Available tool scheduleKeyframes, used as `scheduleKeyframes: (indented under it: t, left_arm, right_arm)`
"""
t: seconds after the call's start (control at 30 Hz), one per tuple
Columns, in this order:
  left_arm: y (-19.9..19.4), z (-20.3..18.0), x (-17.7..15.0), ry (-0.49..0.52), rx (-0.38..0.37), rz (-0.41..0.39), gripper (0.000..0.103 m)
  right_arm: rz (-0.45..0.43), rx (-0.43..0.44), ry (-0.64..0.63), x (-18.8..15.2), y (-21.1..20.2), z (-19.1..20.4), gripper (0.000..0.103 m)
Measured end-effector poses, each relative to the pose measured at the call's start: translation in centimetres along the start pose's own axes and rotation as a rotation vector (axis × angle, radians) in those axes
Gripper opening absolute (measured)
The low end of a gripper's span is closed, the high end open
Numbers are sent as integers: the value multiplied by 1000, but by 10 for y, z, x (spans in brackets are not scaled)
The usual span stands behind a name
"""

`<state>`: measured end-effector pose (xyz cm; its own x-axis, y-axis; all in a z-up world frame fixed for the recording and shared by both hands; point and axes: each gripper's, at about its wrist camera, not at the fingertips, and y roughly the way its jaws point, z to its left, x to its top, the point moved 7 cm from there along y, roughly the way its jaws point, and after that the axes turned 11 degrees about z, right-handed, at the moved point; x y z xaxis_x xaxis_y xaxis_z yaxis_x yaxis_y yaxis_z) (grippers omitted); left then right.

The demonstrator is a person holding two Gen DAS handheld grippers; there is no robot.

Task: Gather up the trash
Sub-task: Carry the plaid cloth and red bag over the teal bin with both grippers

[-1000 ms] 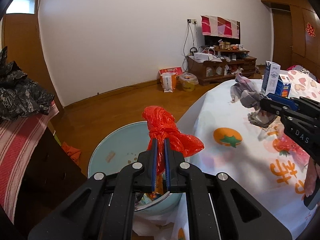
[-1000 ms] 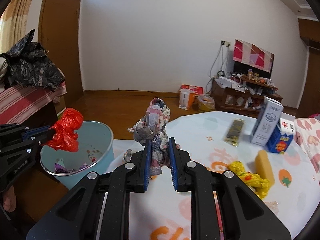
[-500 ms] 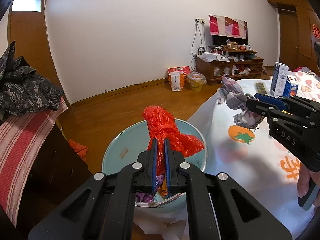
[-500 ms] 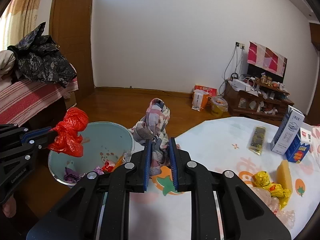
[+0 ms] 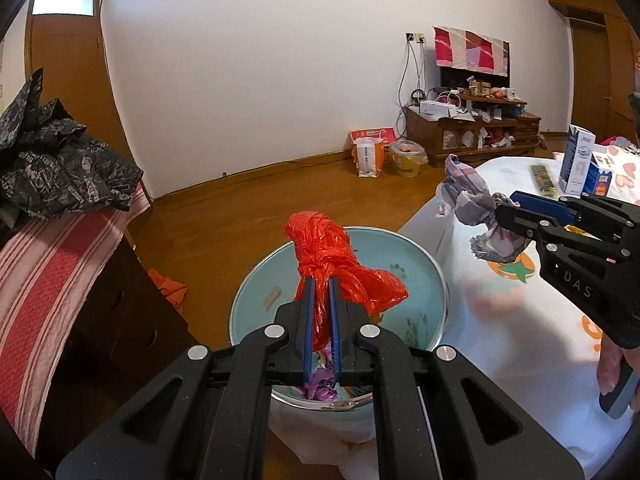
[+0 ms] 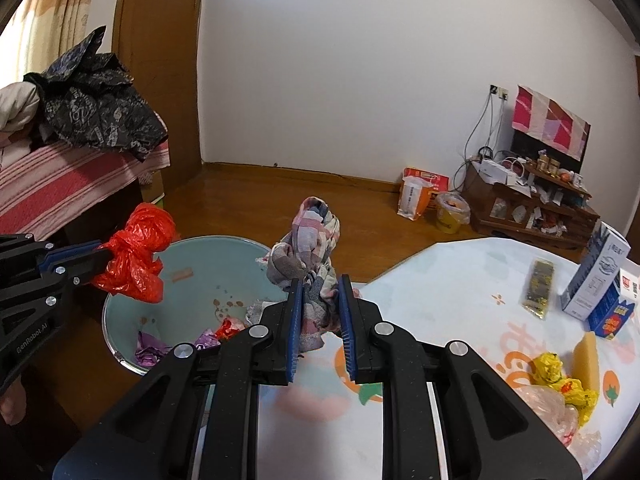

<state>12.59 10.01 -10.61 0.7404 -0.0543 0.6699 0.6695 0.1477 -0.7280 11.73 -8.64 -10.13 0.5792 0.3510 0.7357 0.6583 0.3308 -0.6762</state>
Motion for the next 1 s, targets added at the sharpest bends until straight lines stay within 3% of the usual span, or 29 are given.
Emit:
scheduleKeyframes:
  t: [1.0]
  left_arm:
    - [7,24,-7,-52,20,22,7]
  right_arm:
    - [24,26,-59,1,13,28,19]
